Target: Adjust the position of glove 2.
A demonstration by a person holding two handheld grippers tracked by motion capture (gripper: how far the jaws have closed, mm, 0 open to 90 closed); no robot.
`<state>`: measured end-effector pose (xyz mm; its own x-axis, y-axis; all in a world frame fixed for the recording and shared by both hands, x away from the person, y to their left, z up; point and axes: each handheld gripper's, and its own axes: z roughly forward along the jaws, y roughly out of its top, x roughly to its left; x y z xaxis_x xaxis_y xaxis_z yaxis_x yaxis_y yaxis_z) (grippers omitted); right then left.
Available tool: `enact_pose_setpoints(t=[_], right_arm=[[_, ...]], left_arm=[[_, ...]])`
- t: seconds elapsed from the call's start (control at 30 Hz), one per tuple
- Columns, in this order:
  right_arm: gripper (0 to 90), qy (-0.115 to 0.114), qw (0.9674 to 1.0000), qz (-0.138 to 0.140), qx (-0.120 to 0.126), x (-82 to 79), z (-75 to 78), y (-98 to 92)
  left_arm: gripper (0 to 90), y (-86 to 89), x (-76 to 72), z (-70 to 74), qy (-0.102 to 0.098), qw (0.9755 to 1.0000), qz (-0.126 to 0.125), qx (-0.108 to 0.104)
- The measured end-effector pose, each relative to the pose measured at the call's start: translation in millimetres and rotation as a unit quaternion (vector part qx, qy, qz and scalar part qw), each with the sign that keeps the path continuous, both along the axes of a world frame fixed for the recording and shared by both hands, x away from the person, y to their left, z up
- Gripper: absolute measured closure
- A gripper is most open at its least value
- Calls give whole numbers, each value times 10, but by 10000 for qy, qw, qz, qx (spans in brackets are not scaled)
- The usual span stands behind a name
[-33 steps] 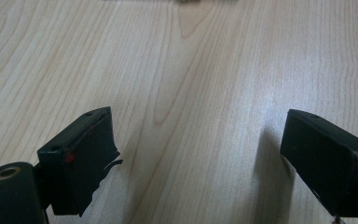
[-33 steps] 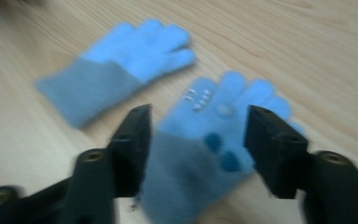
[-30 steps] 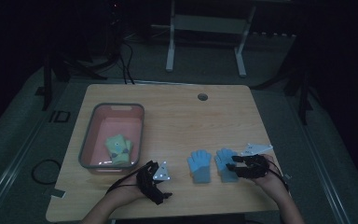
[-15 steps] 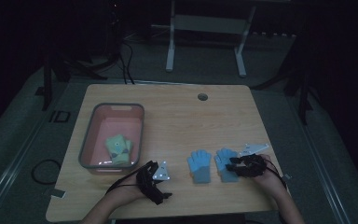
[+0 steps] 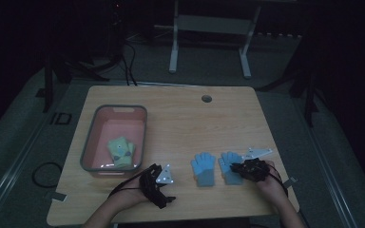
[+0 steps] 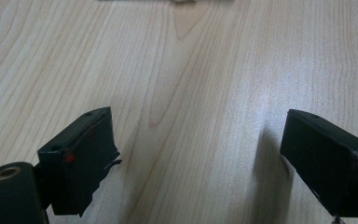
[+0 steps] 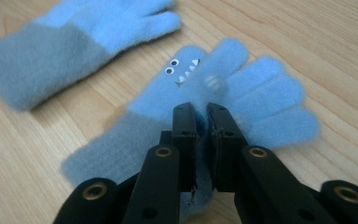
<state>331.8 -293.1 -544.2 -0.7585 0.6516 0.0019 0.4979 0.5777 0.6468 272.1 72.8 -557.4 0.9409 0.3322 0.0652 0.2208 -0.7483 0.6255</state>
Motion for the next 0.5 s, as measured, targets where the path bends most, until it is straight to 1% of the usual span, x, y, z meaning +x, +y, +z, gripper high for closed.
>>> enact_pose_setpoints(t=[0.03, 0.07, 0.13, 0.17, 0.2, 0.23, 0.3, 0.33, 0.47, 0.5], right_arm=[[838, -10, 10000, -81, 40, -15, 22, 3], [838, -10, 10000, -81, 40, -15, 22, 3], [840, -77, 9998, -172, 116, -26, 106, 8], [840, -77, 9998, -172, 116, -26, 106, 8], [841, -112, 9996, -220, 125, -26, 147, 10], [841, -233, 9988, -365, 225, -32, 263, 13], [840, -326, 9983, -433, 226, -41, 351, 31], [840, -348, 9981, -446, 231, -47, 394, 47], [839, -422, 9969, -537, 388, -57, 560, 99], [839, -422, 9969, -537, 388, -57, 560, 99]], left_arm=[[104, 2, -3, -4, 12, 10000, -5, 6], [104, 2, -3, -4, 12, 10000, -5, 6], [104, 4, 3, -4, 22, 10000, -10, 4], [104, 4, 3, -4, 22, 10000, -10, 4], [104, 5, 5, -2, 22, 10000, -10, 5], [104, 2, 5, 0, 22, 10000, -9, -3], [104, -2, 1, -3, 22, 10000, -8, -1], [104, -2, 0, -4, 9, 10000, -14, 9], [104, 2, -2, -6, 7, 10000, -16, -7], [104, 2, -2, -6, 7, 10000, -16, -7]])
